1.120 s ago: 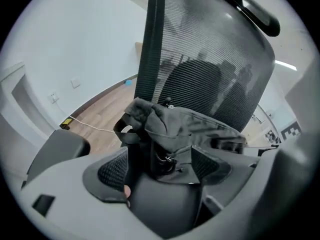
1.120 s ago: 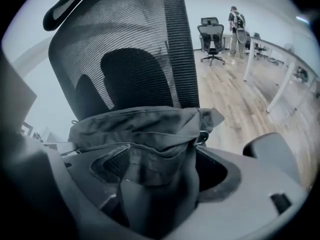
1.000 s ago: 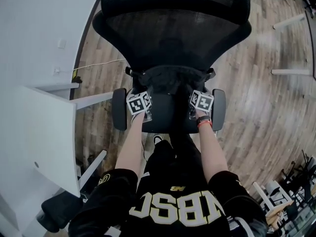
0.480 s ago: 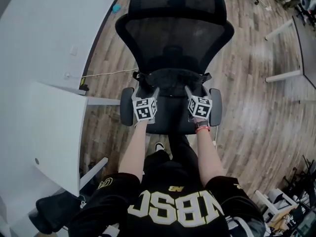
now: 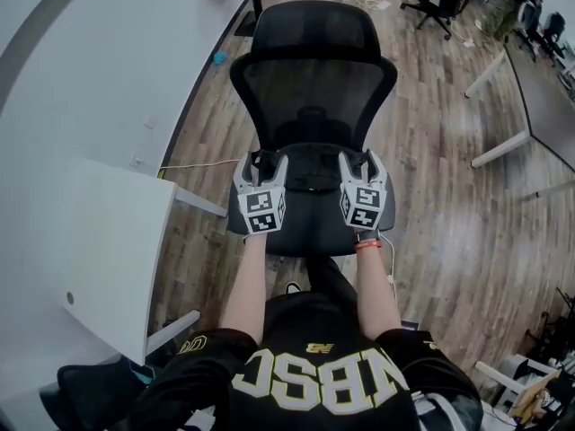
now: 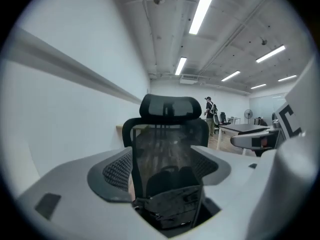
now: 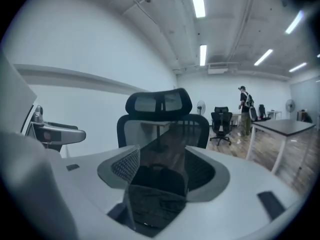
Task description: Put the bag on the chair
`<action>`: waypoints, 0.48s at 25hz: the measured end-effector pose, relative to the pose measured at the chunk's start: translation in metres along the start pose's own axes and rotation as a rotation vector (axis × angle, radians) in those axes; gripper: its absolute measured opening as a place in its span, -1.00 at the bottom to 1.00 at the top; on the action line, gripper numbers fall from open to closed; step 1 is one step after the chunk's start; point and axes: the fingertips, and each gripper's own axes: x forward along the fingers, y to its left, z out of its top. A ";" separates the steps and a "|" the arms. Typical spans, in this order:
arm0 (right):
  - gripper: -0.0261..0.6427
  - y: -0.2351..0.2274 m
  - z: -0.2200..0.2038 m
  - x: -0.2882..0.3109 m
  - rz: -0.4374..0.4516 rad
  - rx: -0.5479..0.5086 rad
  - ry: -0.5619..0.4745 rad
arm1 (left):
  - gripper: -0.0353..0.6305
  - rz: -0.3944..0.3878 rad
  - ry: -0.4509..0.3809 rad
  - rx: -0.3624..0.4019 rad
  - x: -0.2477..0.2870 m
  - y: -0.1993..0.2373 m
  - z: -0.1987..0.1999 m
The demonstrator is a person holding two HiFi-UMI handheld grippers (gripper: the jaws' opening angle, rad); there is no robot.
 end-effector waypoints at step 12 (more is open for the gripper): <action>-0.57 0.009 0.078 -0.103 -0.067 0.013 -0.212 | -0.36 -0.030 -0.127 0.053 -0.085 -0.026 0.059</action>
